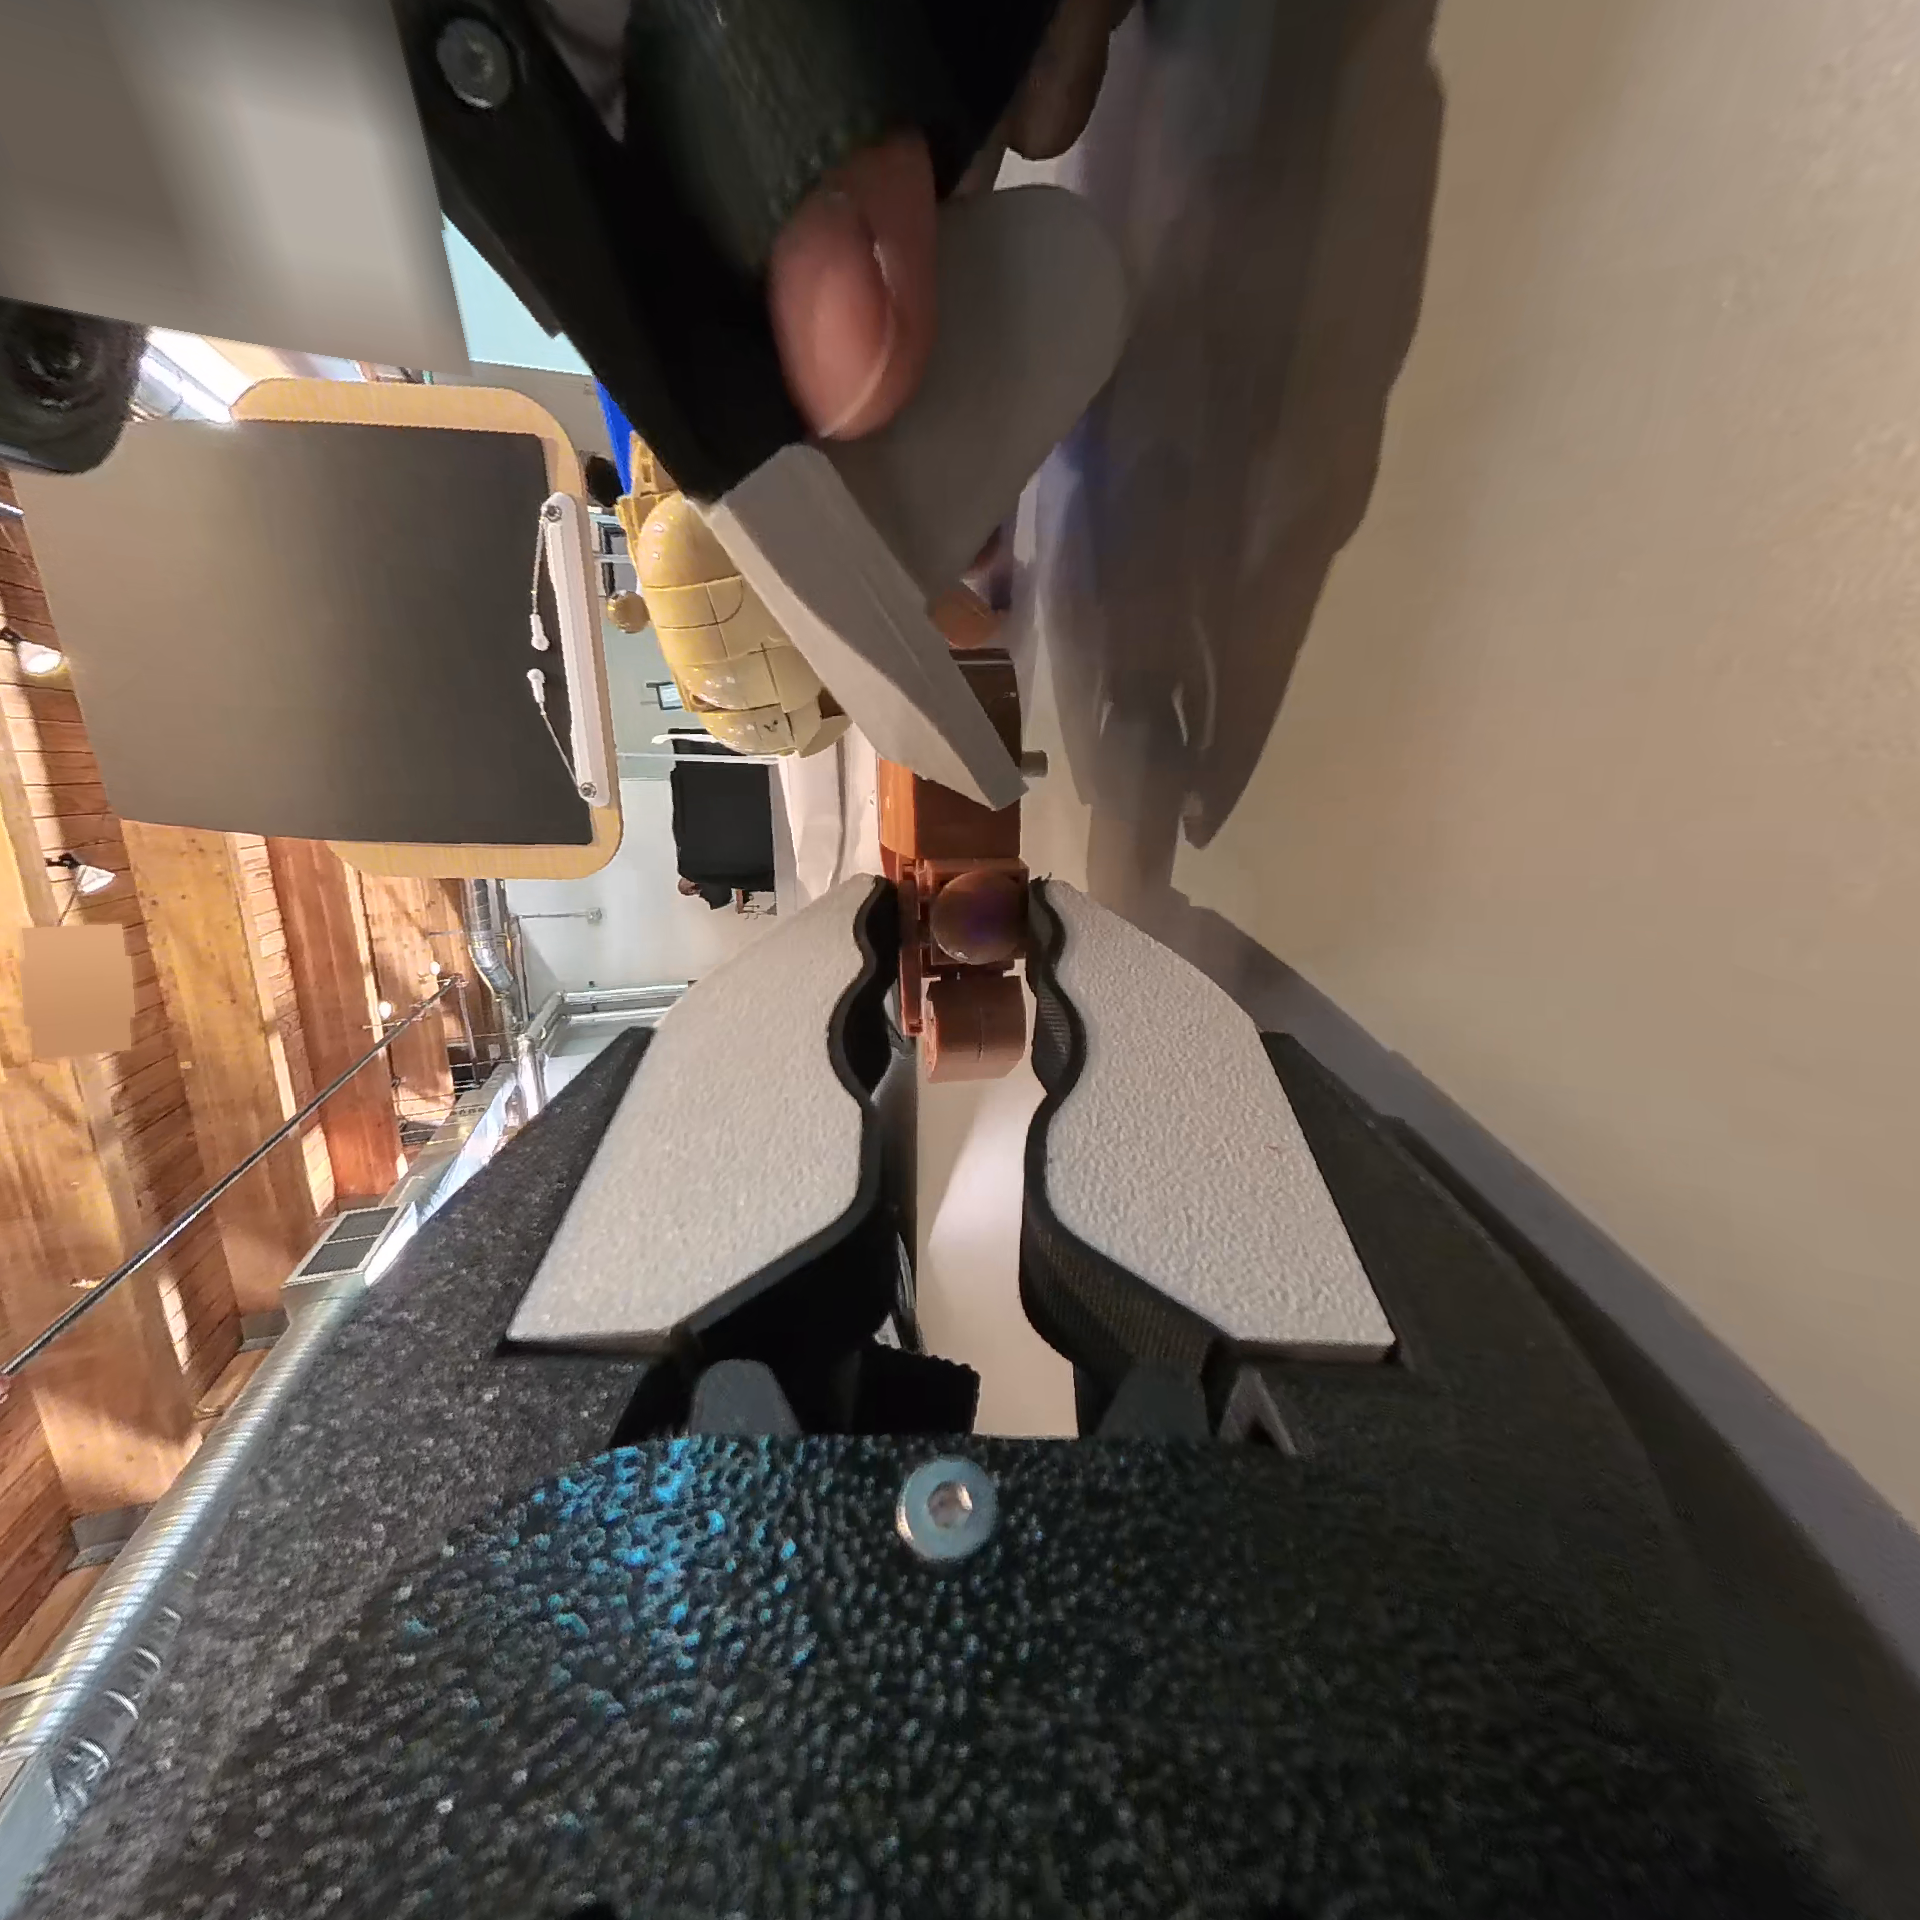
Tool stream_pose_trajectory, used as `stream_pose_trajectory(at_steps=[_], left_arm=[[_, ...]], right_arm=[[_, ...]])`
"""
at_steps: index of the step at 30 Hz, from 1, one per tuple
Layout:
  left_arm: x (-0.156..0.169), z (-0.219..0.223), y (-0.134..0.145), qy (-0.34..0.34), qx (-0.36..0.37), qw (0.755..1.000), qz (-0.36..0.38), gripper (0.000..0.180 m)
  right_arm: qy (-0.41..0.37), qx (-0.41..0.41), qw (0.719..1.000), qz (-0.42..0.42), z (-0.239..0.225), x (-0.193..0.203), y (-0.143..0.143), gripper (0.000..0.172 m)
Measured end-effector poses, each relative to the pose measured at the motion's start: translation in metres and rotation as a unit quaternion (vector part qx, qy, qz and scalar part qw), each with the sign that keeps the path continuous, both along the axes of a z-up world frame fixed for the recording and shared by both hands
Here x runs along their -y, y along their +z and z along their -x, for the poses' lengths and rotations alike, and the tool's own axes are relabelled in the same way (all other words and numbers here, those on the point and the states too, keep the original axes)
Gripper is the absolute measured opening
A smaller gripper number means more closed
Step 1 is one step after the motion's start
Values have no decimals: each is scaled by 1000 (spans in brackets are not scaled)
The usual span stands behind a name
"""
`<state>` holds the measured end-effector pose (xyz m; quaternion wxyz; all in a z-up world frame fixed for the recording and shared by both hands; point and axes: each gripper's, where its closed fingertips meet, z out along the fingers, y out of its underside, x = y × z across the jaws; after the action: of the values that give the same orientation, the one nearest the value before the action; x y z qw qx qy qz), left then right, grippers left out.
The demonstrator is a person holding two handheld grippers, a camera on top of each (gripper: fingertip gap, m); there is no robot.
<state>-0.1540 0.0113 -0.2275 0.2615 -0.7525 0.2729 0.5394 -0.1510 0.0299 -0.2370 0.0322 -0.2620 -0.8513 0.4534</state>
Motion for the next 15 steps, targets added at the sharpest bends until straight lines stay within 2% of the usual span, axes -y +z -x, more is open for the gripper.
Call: stream_pose_trajectory(at_steps=[15], left_arm=[[1, 2, 8, -4, -36, 999, -14, 23]], right_arm=[[-10, -7, 1000, 14, 2, 0, 5, 35]])
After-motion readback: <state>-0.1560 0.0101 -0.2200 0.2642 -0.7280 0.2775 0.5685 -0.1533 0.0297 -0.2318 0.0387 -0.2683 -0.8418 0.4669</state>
